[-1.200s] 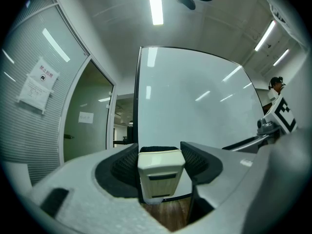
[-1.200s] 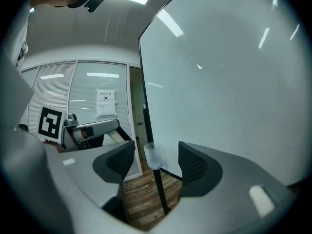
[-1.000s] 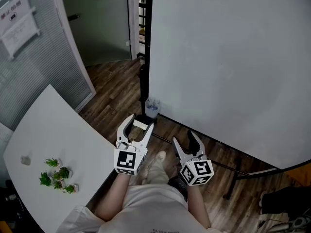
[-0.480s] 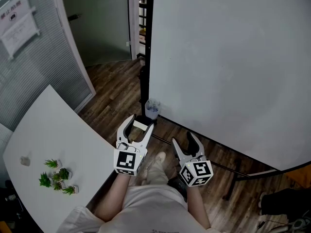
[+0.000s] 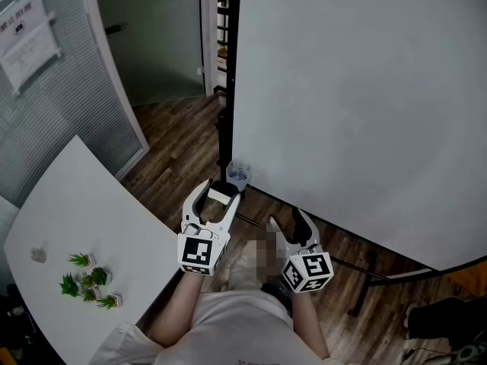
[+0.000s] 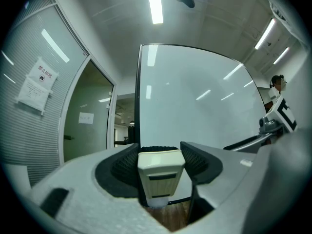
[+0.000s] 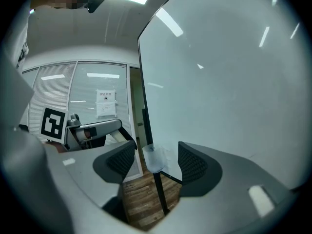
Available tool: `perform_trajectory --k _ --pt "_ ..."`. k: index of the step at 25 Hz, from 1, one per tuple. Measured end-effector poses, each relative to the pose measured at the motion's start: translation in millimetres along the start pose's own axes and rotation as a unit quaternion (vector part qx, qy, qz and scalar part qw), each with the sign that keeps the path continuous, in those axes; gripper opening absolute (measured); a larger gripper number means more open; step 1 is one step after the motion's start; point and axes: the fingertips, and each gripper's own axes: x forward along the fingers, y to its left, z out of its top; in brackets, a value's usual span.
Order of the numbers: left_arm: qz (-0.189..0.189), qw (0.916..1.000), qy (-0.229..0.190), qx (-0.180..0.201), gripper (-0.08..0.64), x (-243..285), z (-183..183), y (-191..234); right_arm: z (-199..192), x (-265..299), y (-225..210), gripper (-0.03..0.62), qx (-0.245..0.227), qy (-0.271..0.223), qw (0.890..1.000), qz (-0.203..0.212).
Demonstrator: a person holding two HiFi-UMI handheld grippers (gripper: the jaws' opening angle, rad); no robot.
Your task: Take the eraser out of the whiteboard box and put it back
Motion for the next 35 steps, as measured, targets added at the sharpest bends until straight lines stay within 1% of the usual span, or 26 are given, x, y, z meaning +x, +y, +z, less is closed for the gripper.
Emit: perform_trajectory --k 10,22,35 --pt "0.001 1.0000 -0.002 -0.002 0.265 15 -1 9 -4 13 -3 0.284 -0.002 0.011 1.000 0.001" --pt "-0.016 0.9999 -0.003 -0.002 0.265 37 -2 12 -5 30 -12 0.284 0.001 0.017 1.000 -0.004" --pt "-0.022 0.9997 0.002 -0.010 0.265 62 -12 14 -8 41 -30 0.284 -0.002 0.024 1.000 -0.013"
